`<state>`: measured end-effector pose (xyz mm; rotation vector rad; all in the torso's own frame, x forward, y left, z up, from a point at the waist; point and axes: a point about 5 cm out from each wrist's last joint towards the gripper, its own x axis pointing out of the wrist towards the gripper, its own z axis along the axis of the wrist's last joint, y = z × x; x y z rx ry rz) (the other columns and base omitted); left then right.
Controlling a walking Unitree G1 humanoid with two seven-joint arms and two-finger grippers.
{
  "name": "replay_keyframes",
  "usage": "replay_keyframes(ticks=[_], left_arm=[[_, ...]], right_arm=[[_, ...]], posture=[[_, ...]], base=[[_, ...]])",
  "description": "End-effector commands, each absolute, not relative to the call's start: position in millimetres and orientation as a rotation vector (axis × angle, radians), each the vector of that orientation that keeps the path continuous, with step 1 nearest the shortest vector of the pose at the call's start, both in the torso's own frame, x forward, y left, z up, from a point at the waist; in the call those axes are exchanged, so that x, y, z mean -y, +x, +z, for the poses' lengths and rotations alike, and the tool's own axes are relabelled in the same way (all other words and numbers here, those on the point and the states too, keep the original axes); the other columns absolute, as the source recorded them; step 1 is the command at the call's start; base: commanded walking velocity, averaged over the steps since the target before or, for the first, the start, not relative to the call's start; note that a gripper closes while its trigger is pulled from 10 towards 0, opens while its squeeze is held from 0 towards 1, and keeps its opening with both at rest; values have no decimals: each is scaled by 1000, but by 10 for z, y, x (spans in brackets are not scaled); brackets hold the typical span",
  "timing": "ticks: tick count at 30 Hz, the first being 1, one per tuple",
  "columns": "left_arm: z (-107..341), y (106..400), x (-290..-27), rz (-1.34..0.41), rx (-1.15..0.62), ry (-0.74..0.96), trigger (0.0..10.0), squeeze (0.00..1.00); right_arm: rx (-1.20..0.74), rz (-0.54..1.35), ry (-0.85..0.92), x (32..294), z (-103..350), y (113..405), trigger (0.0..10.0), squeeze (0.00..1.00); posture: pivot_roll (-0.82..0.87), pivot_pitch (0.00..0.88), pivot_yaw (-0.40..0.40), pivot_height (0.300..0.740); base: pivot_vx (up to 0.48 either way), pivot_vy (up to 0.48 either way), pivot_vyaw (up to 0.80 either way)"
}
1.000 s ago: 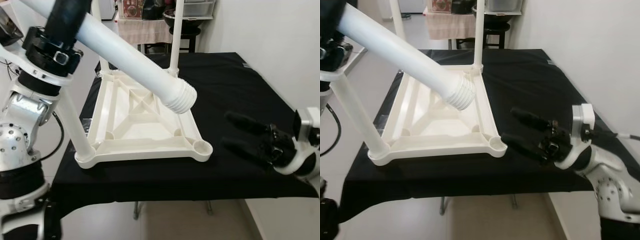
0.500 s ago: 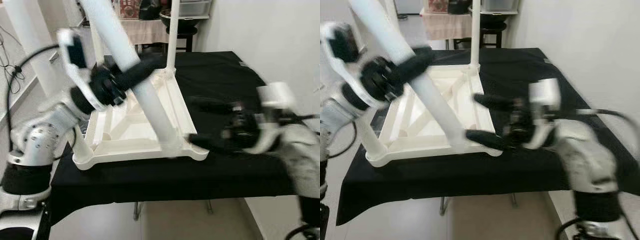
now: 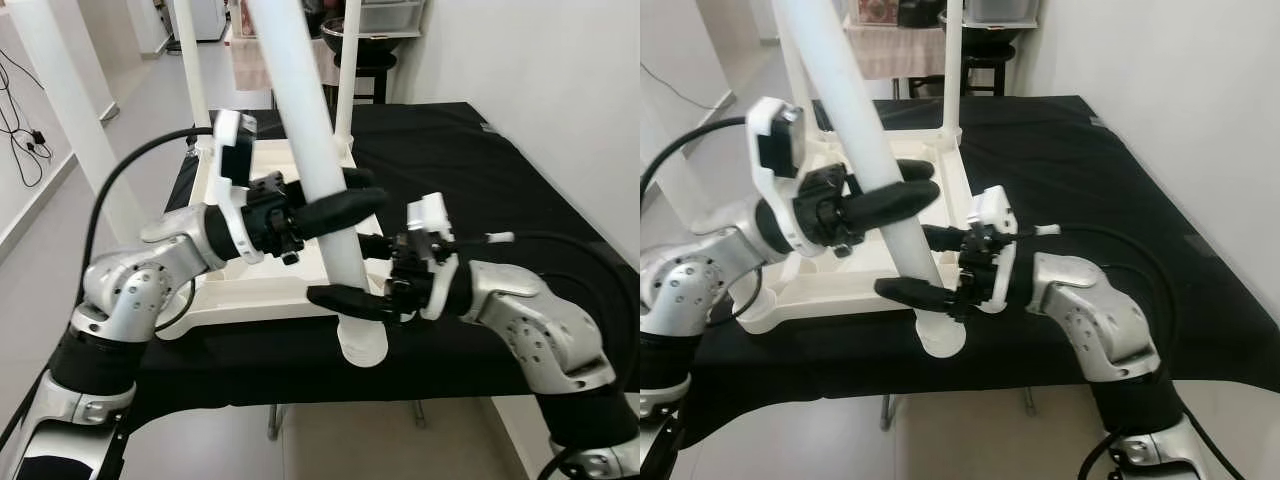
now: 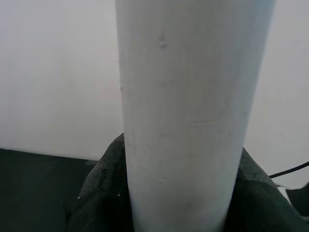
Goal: Building children table
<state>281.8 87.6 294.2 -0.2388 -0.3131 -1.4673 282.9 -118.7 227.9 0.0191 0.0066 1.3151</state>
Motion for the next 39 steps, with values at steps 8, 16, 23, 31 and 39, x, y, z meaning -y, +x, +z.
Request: replay_keyframes(ticks=[8,16,23,31,39], left_arm=[[2893,2805,-699,-1515,336,-198,0,0],[2927,2853,-706,-1514,362,-182,0,0],[2929,2858,-704,-1515,367,-176,0,0],[2909,2878,-740,-1481,372,-161,0,314],[2848,2886,-978,-1410,346,-181,10000,1000]], right_arm=[[-89,1310,21,966,2156,2850,1922,0],[-114,1300,-13,916,2094,2848,0,0],[-124,1296,-23,889,2072,2852,0,0],[-121,1236,-32,905,2059,2925,0,0],[-84,1075,-14,1048,2081,3119,0,0]], posture=[[-66,21,-21,740],[-68,20,-25,740],[-68,20,-25,740],[-65,18,-25,740],[-55,11,-23,740]], base=[[0,0,0],[0,0,0],[0,0,0],[0,0,0],[0,0,0]])
